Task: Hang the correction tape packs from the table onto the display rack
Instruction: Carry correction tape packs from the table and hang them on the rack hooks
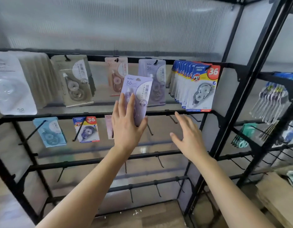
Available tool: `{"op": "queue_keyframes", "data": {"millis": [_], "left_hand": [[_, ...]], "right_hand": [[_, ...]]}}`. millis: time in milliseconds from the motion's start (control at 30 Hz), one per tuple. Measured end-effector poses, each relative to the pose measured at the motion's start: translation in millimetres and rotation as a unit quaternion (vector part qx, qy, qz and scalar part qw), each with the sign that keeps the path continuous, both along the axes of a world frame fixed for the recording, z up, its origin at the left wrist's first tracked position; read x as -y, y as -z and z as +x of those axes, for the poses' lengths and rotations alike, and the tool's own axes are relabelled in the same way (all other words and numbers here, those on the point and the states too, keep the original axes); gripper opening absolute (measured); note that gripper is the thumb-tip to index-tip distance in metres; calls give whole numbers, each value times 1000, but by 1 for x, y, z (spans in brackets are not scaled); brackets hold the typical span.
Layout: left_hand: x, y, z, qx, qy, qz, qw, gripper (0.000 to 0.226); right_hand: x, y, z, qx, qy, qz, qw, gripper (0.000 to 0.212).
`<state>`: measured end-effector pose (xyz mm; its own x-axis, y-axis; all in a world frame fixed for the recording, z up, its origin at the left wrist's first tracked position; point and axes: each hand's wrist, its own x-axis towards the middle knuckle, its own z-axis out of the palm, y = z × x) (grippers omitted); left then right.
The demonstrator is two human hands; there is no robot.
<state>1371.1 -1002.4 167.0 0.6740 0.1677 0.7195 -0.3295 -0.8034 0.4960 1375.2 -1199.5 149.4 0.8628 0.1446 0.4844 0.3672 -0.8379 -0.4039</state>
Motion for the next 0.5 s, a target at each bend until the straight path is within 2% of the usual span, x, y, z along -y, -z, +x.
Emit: {"op": "queue_keyframes", "data": {"millis": [200,500], "left_hand": [[48,-22,40,-2,-48,14,999,70],[75,-44,77,-18,-122,29,992,68]], "right_hand": [[38,10,28,-2,-36,10,999,70],[50,18,50,10,-120,19,992,68]]}}
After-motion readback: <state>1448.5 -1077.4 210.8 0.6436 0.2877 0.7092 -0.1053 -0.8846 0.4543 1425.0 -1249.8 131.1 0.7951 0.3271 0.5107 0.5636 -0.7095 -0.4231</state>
